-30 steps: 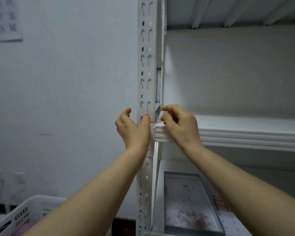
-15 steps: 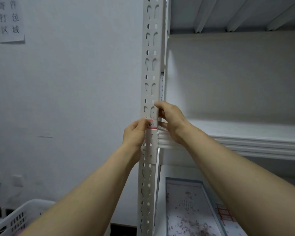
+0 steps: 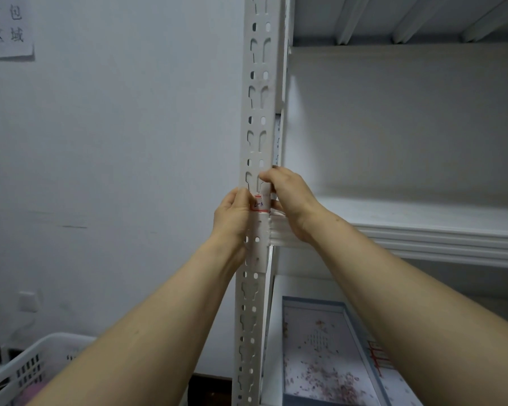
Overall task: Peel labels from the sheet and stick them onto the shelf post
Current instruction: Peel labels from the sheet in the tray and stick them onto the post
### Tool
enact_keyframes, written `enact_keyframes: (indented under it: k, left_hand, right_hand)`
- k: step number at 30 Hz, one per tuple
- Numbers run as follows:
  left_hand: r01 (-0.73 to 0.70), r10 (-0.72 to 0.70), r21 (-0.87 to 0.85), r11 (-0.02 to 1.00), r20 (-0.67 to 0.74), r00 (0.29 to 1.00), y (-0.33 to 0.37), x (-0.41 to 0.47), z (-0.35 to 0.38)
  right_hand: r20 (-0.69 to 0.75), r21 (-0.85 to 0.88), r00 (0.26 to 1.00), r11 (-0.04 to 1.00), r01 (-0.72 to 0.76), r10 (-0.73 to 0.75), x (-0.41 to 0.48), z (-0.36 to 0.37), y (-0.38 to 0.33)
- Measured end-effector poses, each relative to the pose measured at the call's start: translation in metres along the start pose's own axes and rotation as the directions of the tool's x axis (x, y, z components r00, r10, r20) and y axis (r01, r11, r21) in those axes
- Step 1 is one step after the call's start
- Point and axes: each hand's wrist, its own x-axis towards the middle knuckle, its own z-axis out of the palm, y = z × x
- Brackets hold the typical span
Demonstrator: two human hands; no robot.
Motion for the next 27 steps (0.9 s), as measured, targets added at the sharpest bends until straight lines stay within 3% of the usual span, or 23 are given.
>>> enact_keyframes:
  k: [7, 17, 27]
  left_hand:
    - [0.027, -0.028, 0.007, 1.000, 0.050, 0.998, -0.0005, -0.0027, -0.0034]
    - [-0.059, 0.061, 0.060, 0.996, -0.028, 0.998, -0.0032, -0.0011, 0.0017]
    - [-0.053, 0.053, 0.078, 0.996, -0.003, 0.999, -0.0083, 0.0025, -0.0011]
  right_hand:
    - [0.007, 0.033, 1.000, 0.999, -0.006, 0.006, 0.0015, -0.0017, 0.0020]
    - [0.018, 0.038, 1.000, 0.999, -0.011, 0.011, 0.0028, -0.0036, 0.0028]
    - [0.024, 0.003, 1.000, 1.000, 0.020, -0.020, 0.0058, -0.0023, 0.0066]
